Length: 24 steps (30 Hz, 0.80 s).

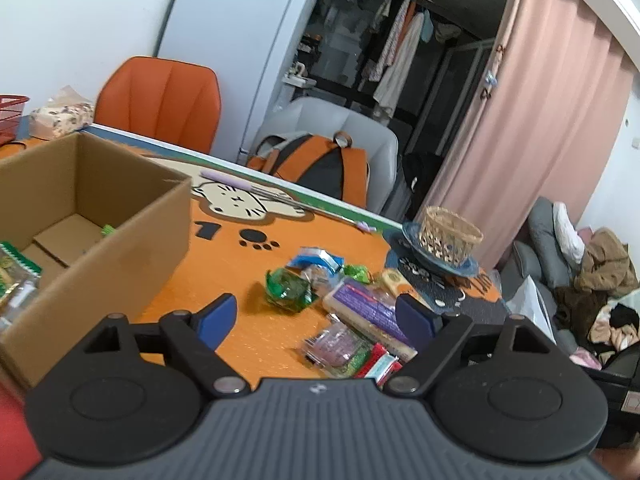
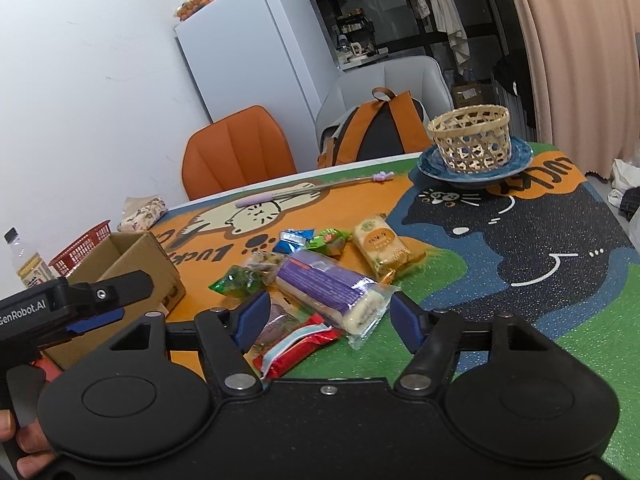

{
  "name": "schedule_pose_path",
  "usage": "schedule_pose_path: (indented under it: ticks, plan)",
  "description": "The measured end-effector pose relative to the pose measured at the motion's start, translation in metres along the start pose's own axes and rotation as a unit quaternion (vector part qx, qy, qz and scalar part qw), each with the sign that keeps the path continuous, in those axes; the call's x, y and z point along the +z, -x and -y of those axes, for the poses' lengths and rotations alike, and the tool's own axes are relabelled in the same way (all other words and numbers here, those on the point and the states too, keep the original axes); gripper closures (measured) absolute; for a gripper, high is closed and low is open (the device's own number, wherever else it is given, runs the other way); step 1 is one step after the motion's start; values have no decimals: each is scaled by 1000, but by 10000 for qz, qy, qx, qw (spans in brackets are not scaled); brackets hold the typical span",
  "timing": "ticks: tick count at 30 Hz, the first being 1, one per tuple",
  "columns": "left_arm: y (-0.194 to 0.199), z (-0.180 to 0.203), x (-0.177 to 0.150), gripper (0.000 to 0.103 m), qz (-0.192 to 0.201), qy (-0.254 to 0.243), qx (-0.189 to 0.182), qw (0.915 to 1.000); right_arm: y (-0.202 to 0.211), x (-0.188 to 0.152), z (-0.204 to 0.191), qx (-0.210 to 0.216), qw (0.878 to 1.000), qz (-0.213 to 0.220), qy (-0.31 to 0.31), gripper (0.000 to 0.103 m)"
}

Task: Organize snacks
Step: 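Move both open tools back over the snack pile, then grasp clear purple candy with left tool while right tool grasps purple bar pack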

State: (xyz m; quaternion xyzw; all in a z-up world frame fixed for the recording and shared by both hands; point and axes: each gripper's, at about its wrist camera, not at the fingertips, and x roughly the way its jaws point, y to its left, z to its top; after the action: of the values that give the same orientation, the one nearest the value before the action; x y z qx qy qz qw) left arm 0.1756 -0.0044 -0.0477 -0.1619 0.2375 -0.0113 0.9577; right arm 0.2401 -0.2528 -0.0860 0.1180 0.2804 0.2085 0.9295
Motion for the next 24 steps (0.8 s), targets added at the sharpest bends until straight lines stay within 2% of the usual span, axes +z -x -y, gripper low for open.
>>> schedule_pose_path:
  ticks: [8,18,24]
  plan:
    - [-36,7,-8,20,-286,-131,-97,9995,-18,5,10,-123,9999,-49,8,37]
    - [-73,16,-22,26,-649,-342,38,9973,-6,7,33,-319,9993,49,-172,37]
    - [-82,14,-31,42,-873,-425,115,9952,-11,4,38,-316,9992,-1,-248,37]
